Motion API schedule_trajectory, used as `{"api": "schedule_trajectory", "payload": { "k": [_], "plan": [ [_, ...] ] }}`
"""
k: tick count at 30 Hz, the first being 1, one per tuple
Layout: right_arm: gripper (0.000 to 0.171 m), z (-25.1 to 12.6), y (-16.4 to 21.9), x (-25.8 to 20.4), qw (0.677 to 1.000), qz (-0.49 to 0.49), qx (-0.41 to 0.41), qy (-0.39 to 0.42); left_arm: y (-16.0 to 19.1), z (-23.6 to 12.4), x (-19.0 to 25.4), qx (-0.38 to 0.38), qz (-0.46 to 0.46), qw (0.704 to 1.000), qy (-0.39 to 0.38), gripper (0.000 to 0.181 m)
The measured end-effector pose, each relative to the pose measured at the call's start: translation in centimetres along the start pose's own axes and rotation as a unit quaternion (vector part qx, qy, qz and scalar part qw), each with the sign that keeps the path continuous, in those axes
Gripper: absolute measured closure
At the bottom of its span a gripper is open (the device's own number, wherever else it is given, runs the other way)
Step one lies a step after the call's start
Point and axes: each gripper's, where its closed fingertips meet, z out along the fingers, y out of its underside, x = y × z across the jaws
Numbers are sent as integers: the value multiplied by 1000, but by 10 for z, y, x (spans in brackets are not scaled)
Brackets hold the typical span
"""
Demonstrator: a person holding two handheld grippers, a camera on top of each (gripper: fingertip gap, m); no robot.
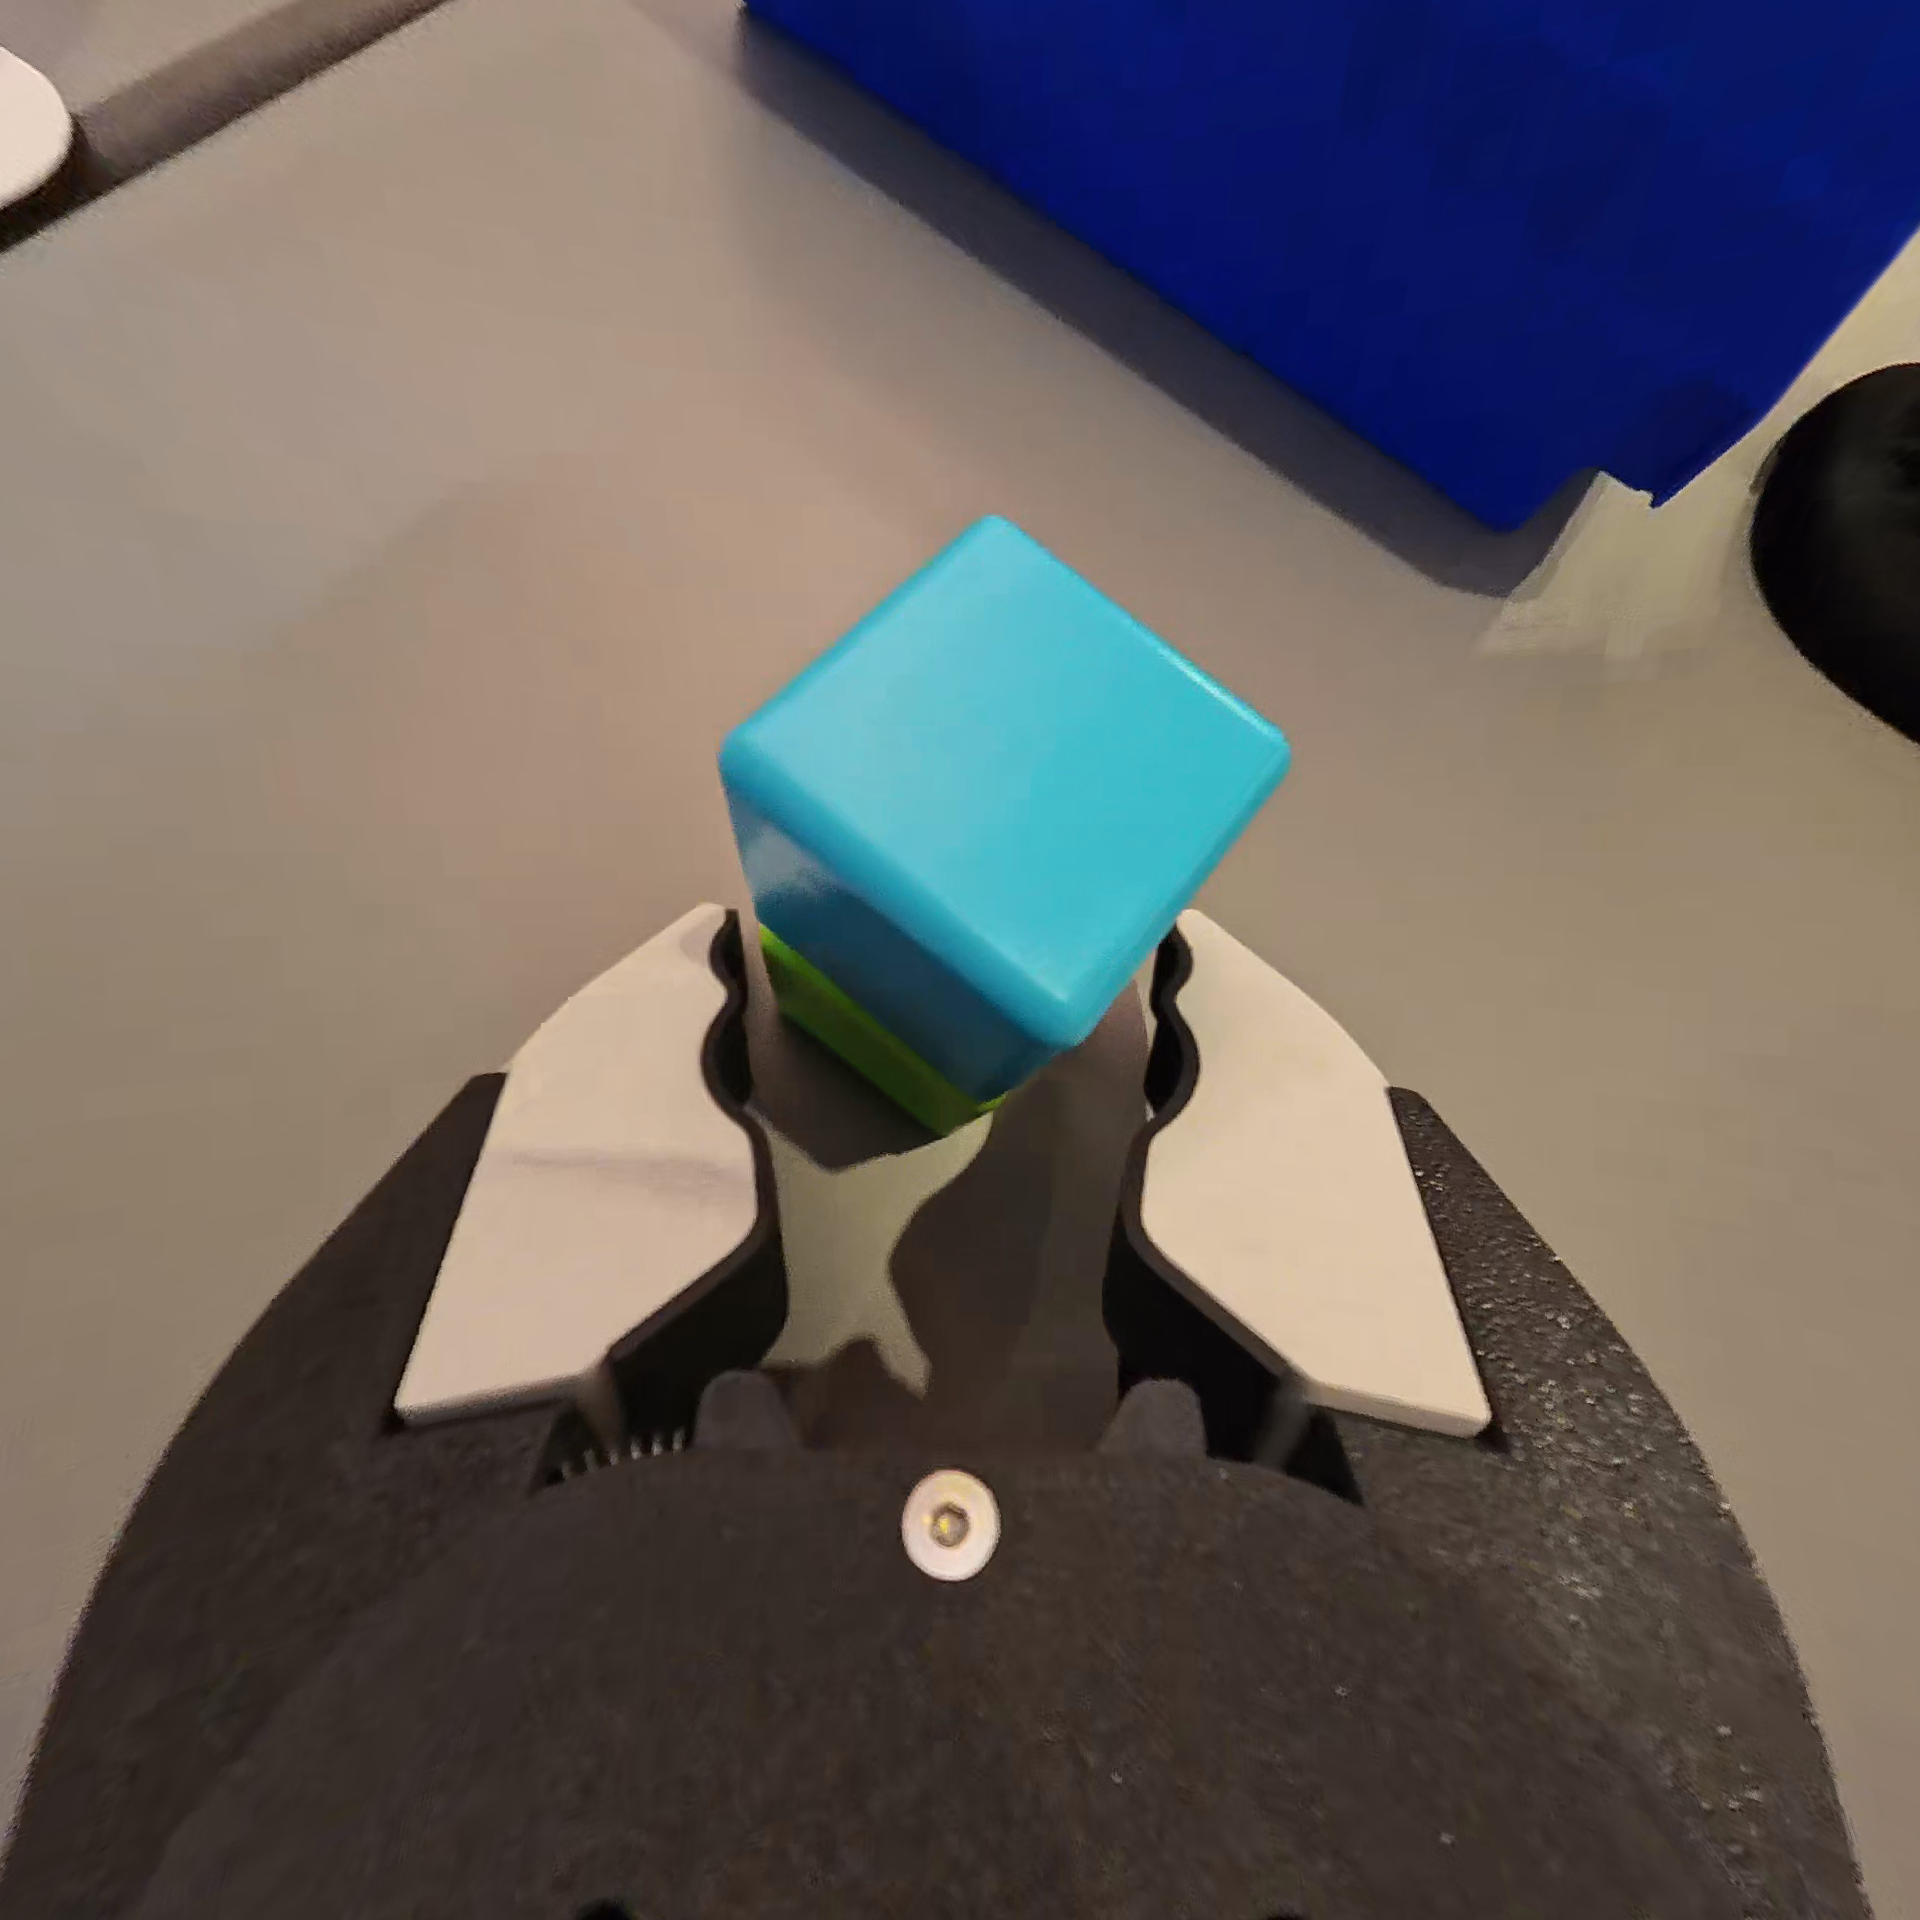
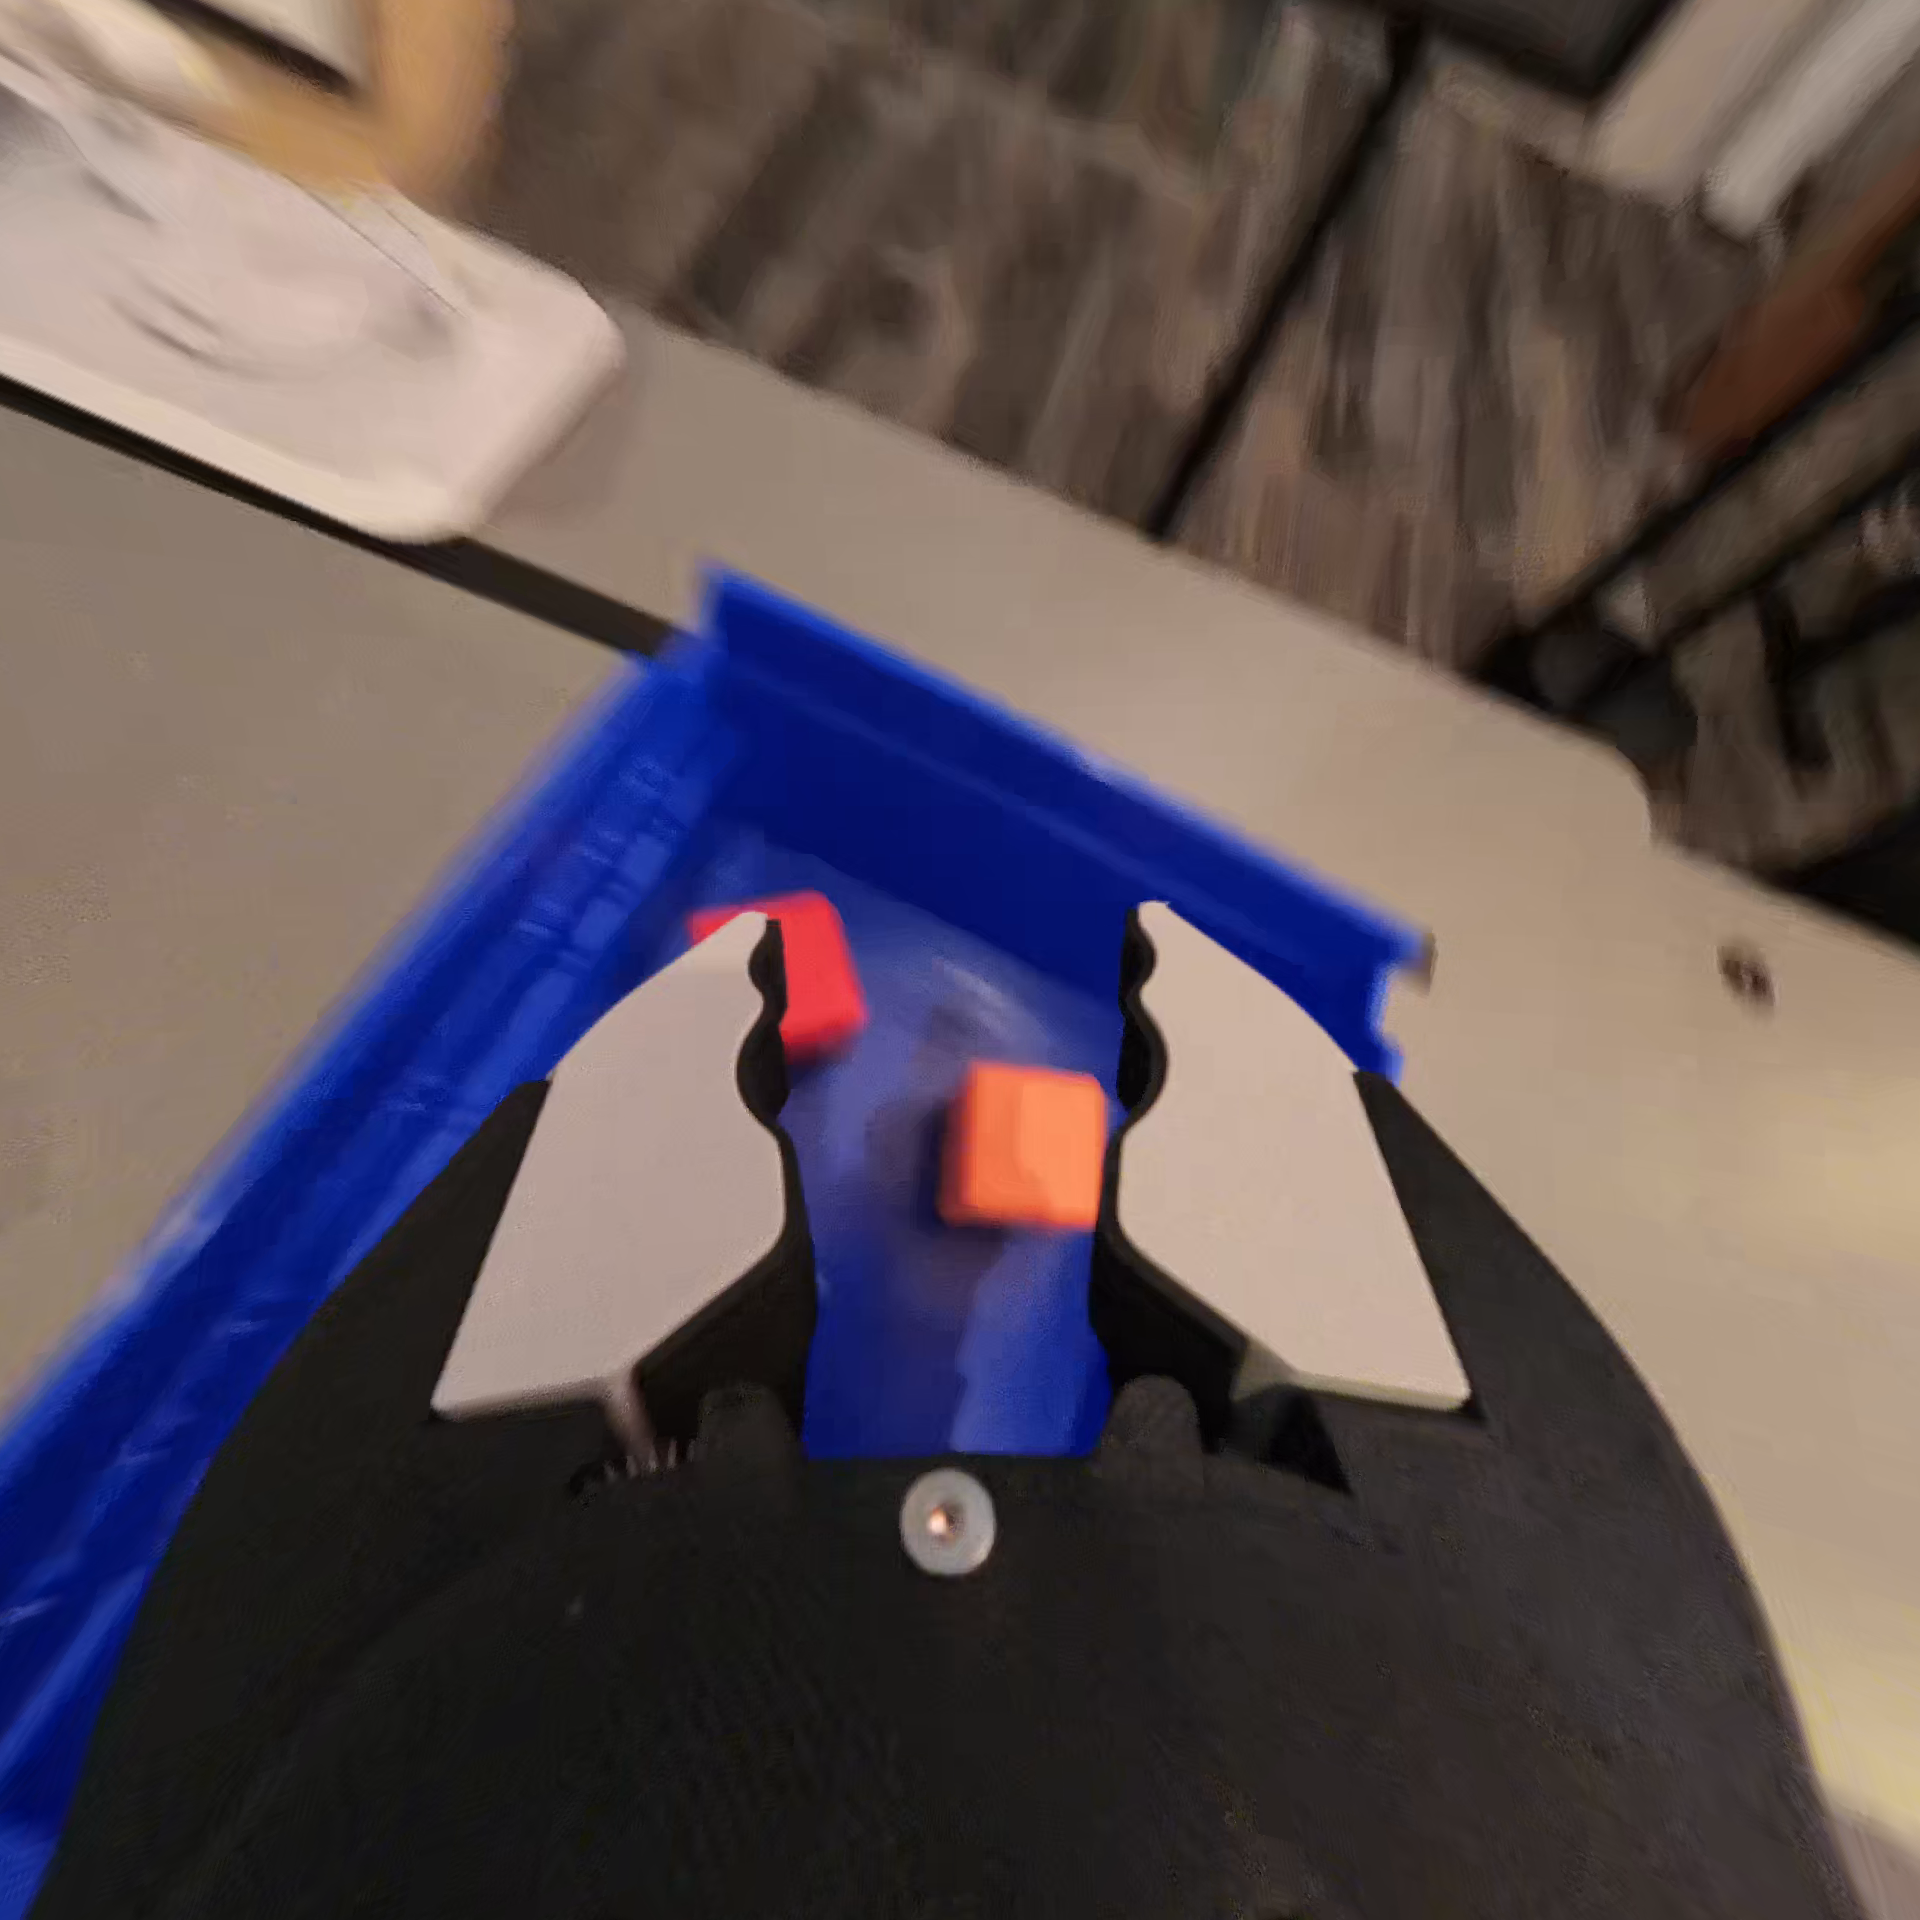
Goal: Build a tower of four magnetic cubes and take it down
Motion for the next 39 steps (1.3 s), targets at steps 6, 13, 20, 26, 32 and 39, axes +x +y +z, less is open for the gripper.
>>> {"api": "schedule_trajectory", "payload": {
  "k": [6, 13, 20, 26, 32, 39],
  "plan": [
    [104, -64, -63, -165, 937, -107, 120, -310, 1, 2, 0, -7, 1, 1000, 4, 115],
    [102, -52, -14, -288, 866, -252, 31, -430, 2, 2, -1, -9, 9, 1000, -4, 117],
    [117, -36, 11, -326, 852, -279, -10, -443, 2, 3, -1, -11, 14, 1000, -6, 118],
    [123, -34, 14, -324, 853, -268, -22, -447, 3, 3, 0, -14, 23, 1000, -9, 121],
    [123, -35, 14, -323, 852, -257, -30, -454, 3, 4, 0, -16, 27, 999, -11, 123],
    [123, -36, 15, -322, 851, -262, -33, -453, 4, 4, 0, -17, 30, 999, -9, 123]
  ]
}}
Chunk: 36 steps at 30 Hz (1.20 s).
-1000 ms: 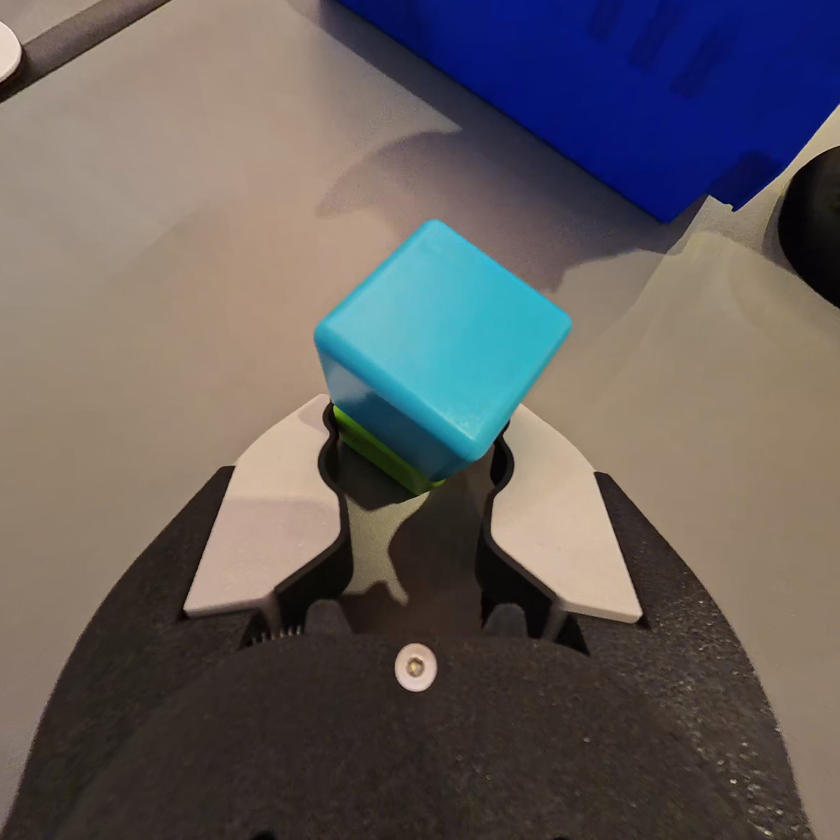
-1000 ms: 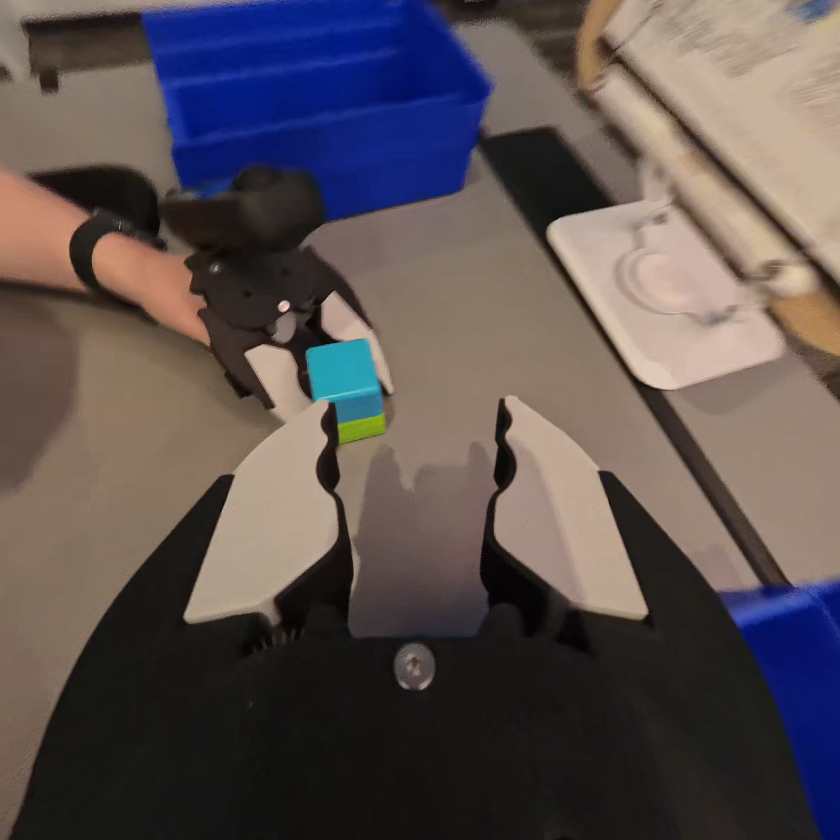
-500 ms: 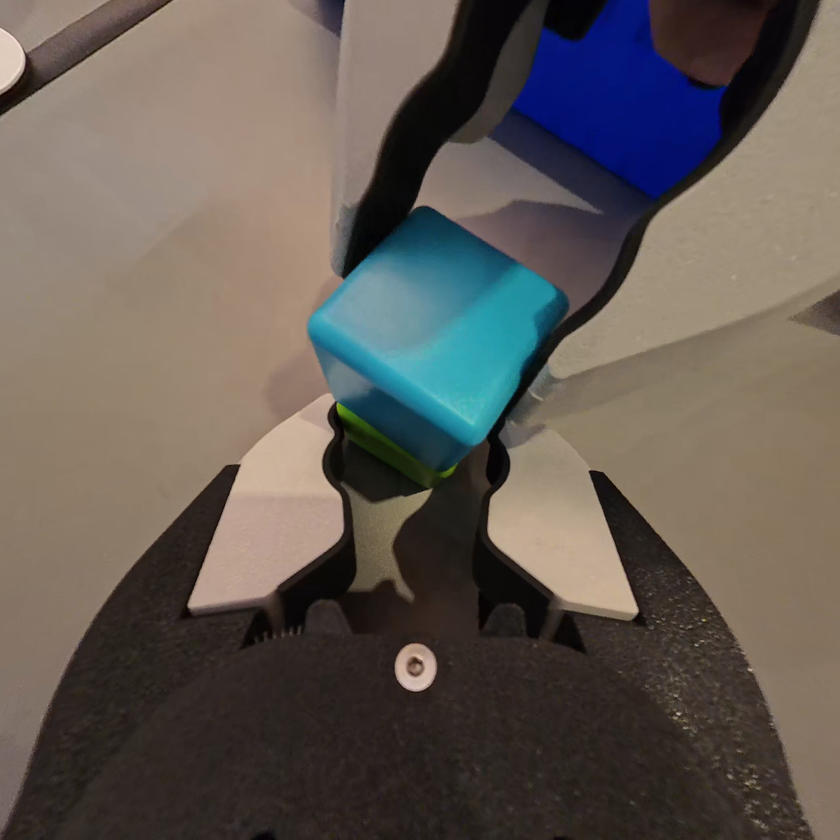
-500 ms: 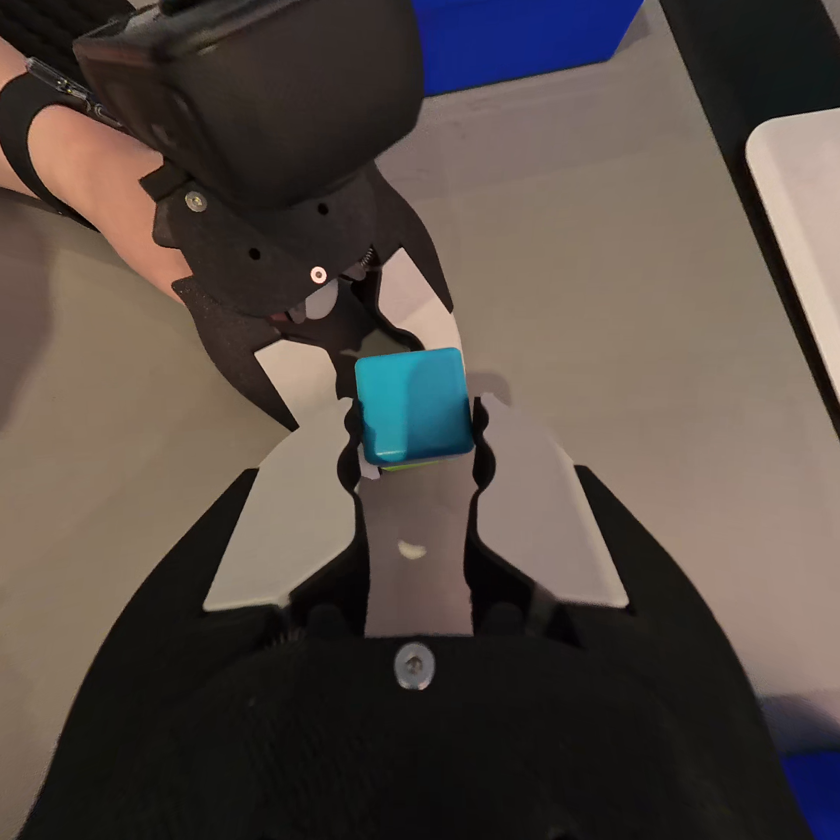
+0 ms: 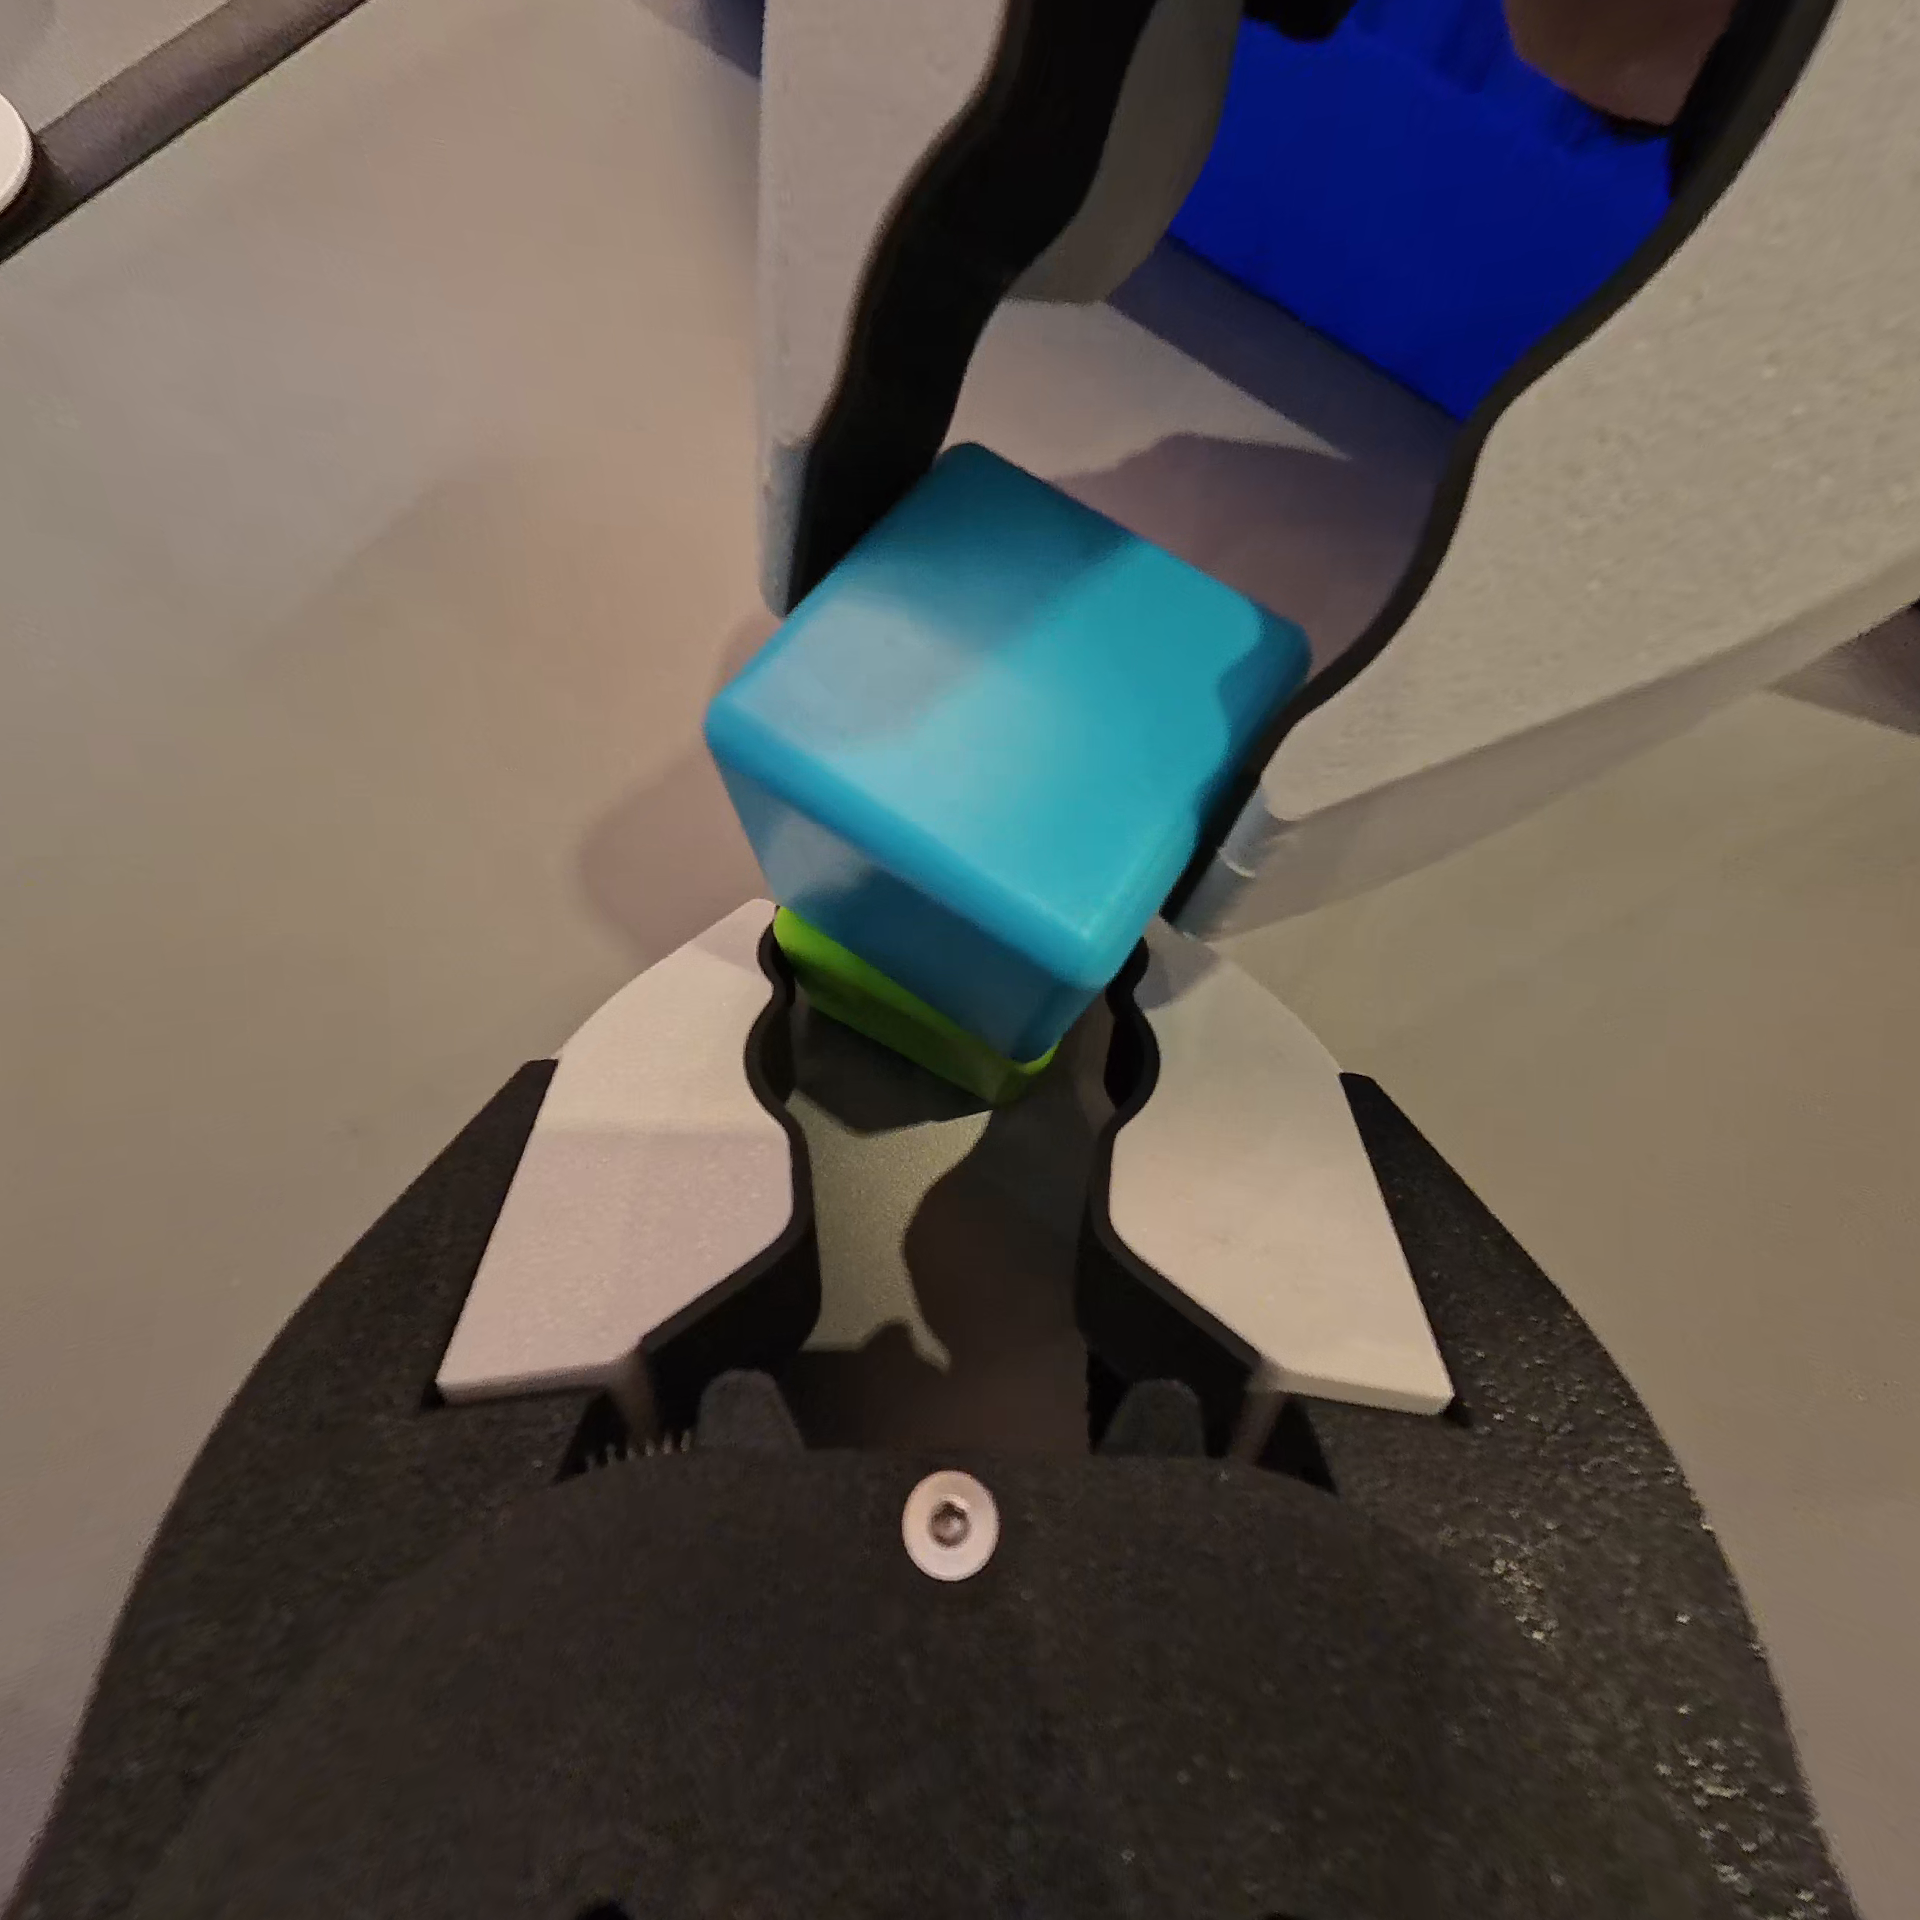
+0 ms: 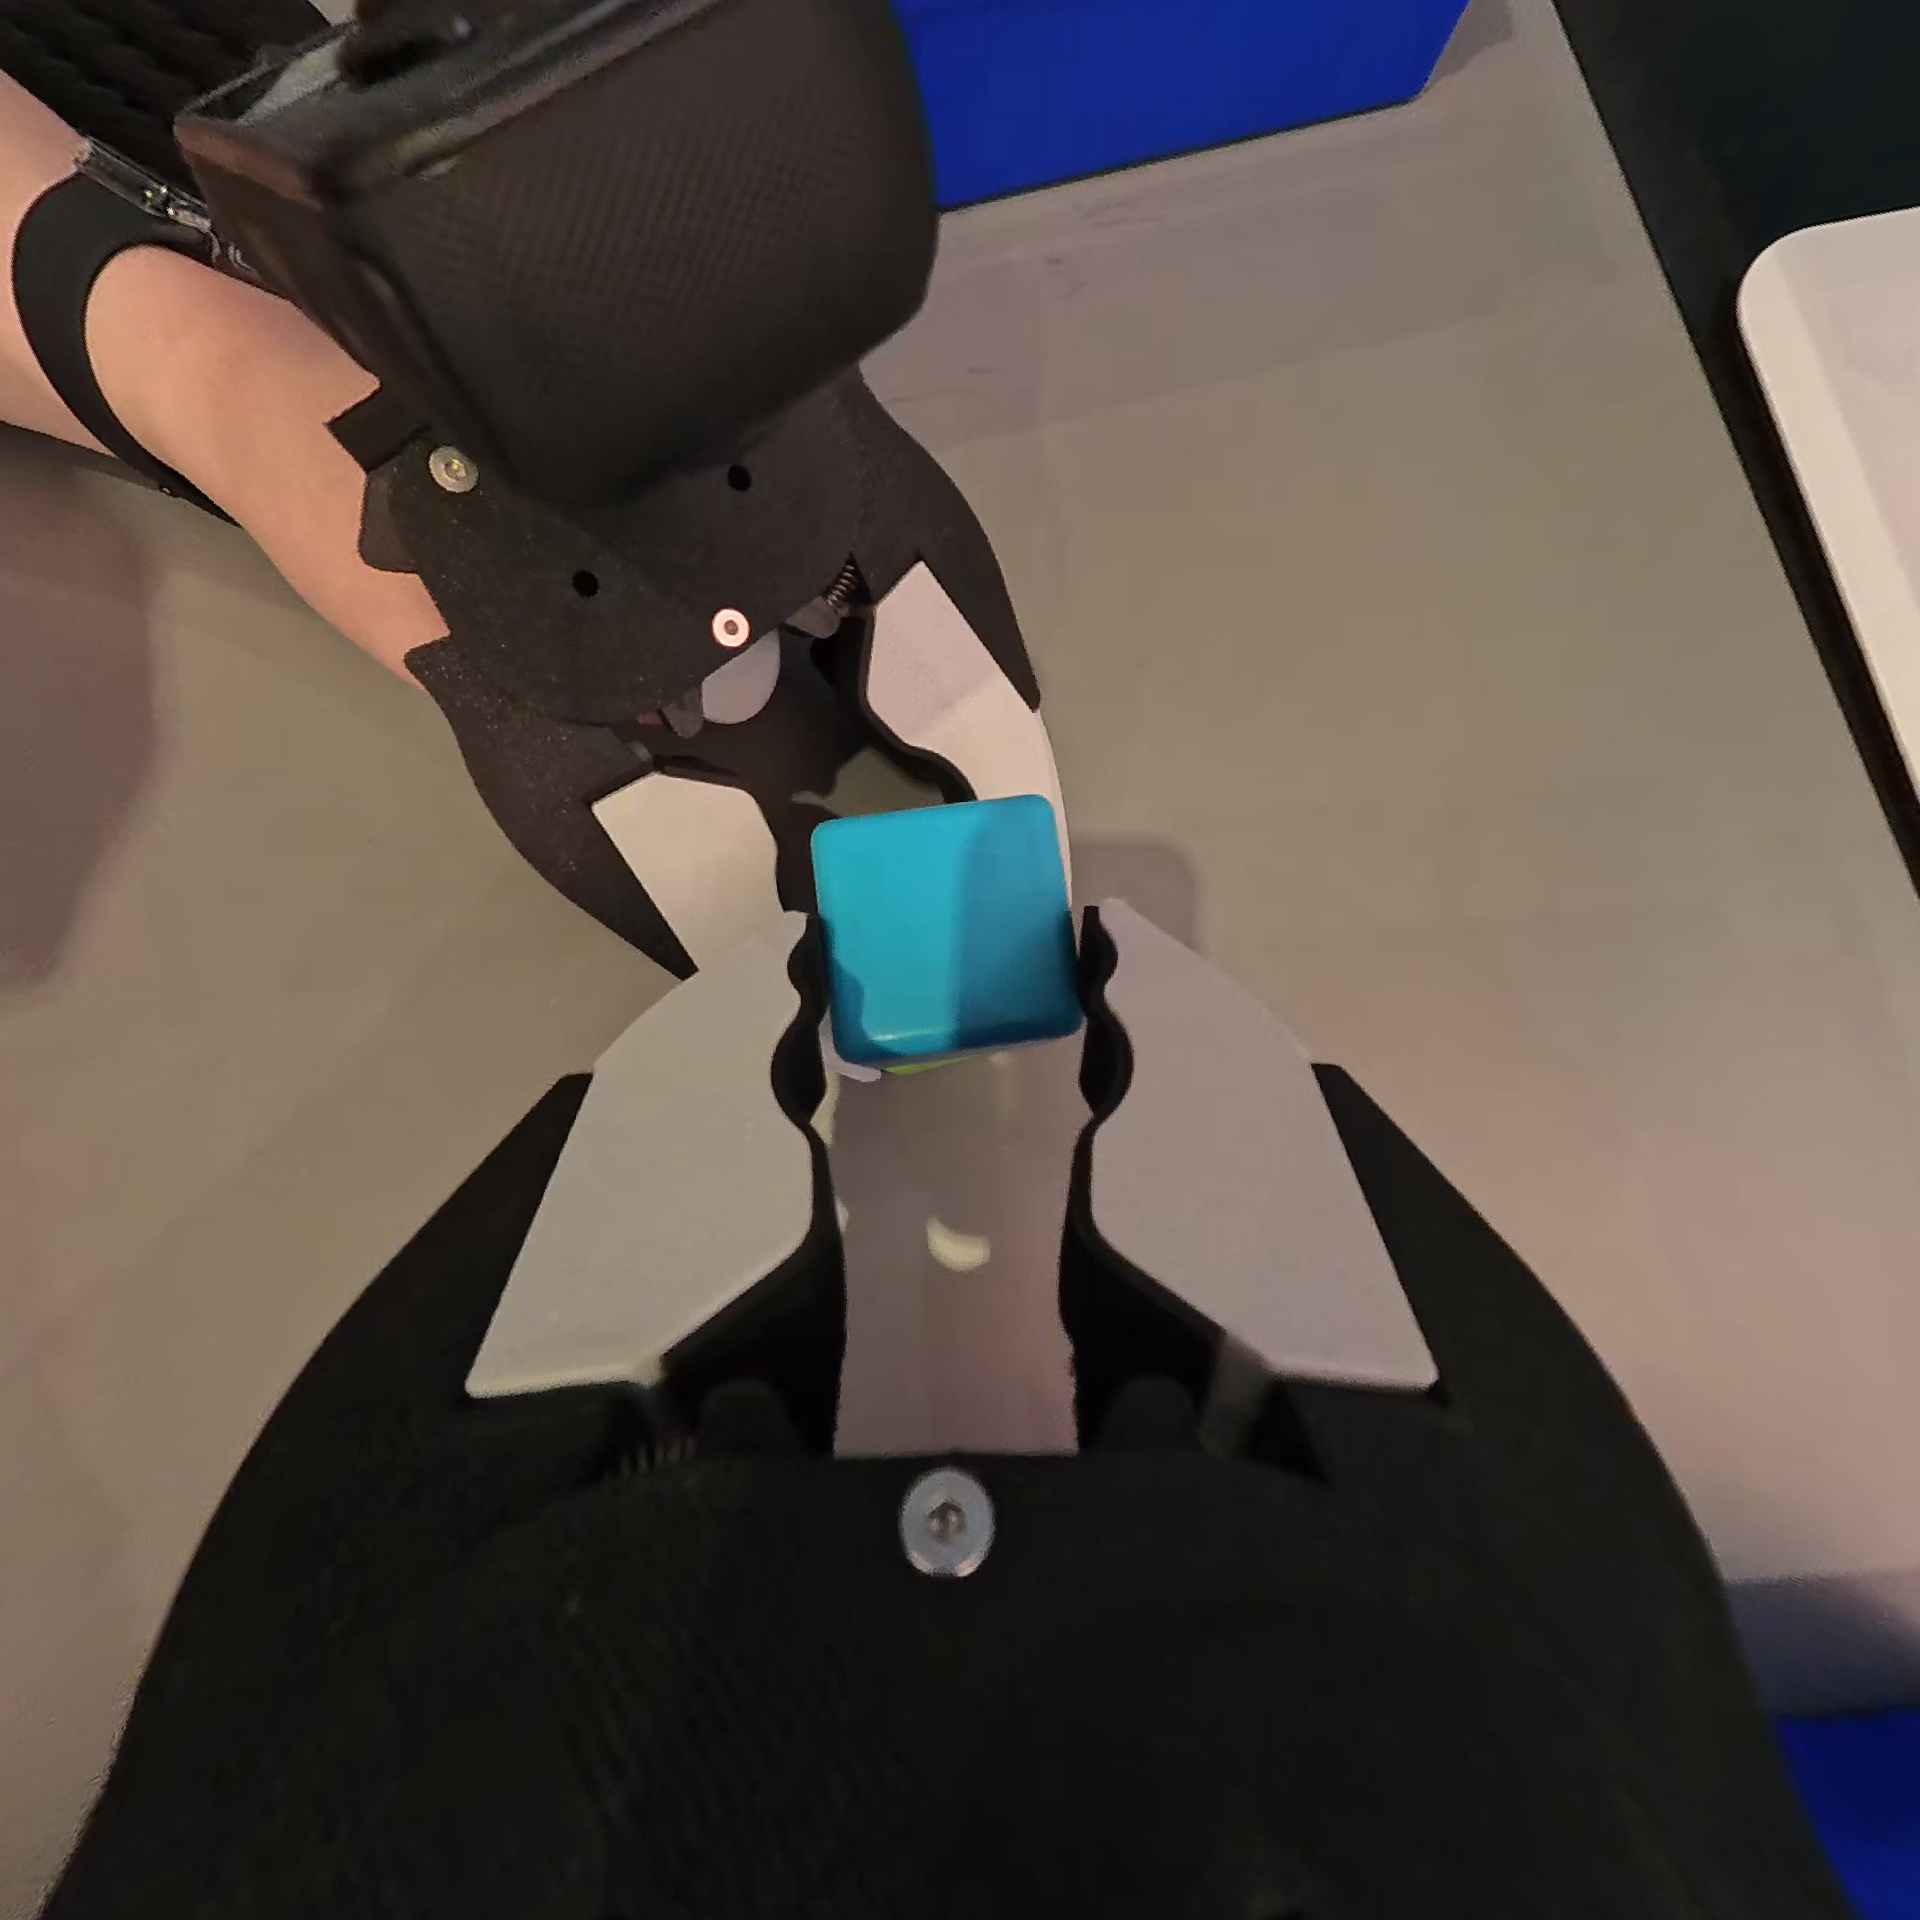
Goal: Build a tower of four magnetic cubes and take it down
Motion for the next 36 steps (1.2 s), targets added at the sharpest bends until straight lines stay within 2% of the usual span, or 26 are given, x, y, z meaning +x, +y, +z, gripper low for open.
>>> {"api": "schedule_trajectory", "payload": {
  "k": [25, 29, 36],
  "plan": [
    [124, -3, 1, 0, 1000, 23, -4, -12, 0, 1, 0, -4, 8, 1000, -9, 125],
    [124, -15, -12, -4, 998, 35, 34, -30, 1, 1, -1, -6, 17, 1000, -17, 125],
    [123, -47, -4, 10, 999, 18, 19, 22, 1, 2, -1, -7, 15, 1000, -14, 125]
  ]
}}
